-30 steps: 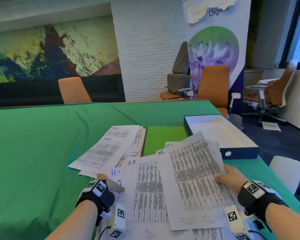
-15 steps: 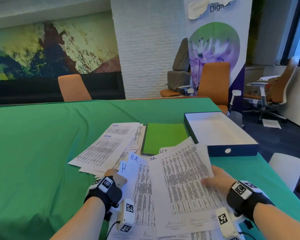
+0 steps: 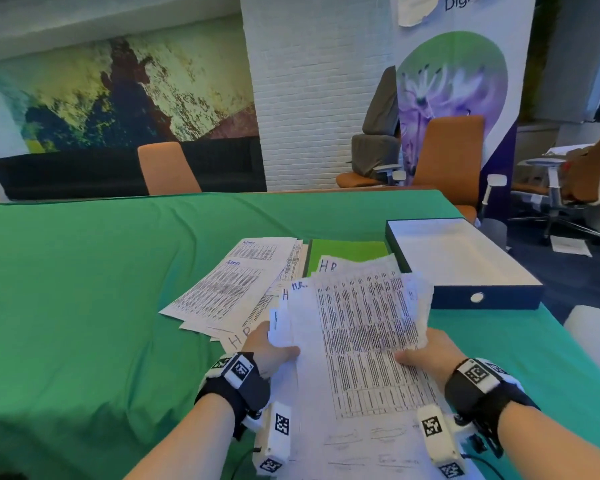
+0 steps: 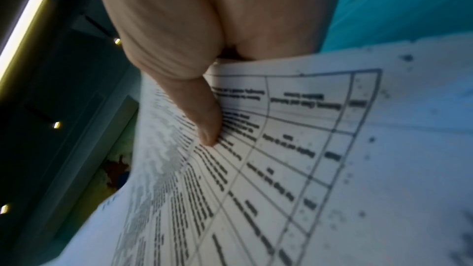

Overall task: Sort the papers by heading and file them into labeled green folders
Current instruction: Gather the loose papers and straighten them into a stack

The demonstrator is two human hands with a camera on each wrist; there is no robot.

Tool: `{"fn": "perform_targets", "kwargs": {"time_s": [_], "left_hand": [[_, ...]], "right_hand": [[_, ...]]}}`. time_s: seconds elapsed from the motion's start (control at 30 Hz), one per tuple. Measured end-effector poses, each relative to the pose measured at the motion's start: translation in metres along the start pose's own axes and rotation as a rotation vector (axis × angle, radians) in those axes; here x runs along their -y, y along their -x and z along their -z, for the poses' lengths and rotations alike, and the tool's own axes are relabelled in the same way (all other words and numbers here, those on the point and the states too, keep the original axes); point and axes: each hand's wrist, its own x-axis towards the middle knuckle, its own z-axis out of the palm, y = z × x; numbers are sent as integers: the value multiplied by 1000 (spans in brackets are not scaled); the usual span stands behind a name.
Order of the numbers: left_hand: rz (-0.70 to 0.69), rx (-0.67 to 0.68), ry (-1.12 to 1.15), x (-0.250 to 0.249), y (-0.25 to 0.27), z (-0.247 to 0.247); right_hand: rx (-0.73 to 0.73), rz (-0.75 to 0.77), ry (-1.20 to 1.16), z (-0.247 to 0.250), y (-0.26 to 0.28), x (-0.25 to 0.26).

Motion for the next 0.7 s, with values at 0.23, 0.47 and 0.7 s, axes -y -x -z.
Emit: {"fn": "perform_targets", "kwargs": {"time_s": [0.23,0.47,0.7], "left_hand": [[24,-83,156,-10,8,4],[-354,-173,301,-80,25,-2],[-615,-268,380,-143,45,-13]], "right_hand": [[-82,36,-276,25,8,5],[-206,348,-108,27,18,76],[-321,626,-147,46,35,118]]}}
